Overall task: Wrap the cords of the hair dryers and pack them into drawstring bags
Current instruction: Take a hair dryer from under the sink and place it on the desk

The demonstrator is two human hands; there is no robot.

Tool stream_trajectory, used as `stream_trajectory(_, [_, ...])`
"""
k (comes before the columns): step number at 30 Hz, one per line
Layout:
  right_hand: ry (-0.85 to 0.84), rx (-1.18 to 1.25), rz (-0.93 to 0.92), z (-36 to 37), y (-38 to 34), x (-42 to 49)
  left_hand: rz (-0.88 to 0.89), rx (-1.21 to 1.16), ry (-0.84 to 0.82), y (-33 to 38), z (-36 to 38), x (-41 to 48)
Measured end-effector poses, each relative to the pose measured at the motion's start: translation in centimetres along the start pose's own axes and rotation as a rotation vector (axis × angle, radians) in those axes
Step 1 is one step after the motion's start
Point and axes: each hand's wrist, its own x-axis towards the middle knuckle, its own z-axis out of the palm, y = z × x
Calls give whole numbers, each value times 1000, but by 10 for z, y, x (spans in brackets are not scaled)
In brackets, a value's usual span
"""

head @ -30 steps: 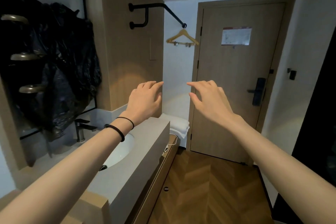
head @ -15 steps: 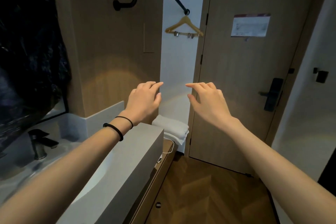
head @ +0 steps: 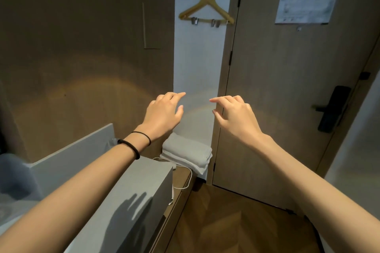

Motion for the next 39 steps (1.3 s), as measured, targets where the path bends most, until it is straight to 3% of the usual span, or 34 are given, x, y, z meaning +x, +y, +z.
stream_trajectory(8, [-89,76,-92,116,111,81,-99,44,-69,-13,131,70])
stream_trajectory(18, [-273,278,-252,253,212,203,-408,74,-133,-50,251,139])
stream_trajectory(34, [-644,309,-531,515,202,358,-826,51,-341,-209,418,202])
stream_trajectory(39, [-744,442,-650,576,180,389,-953,74,-400,-250,444,207])
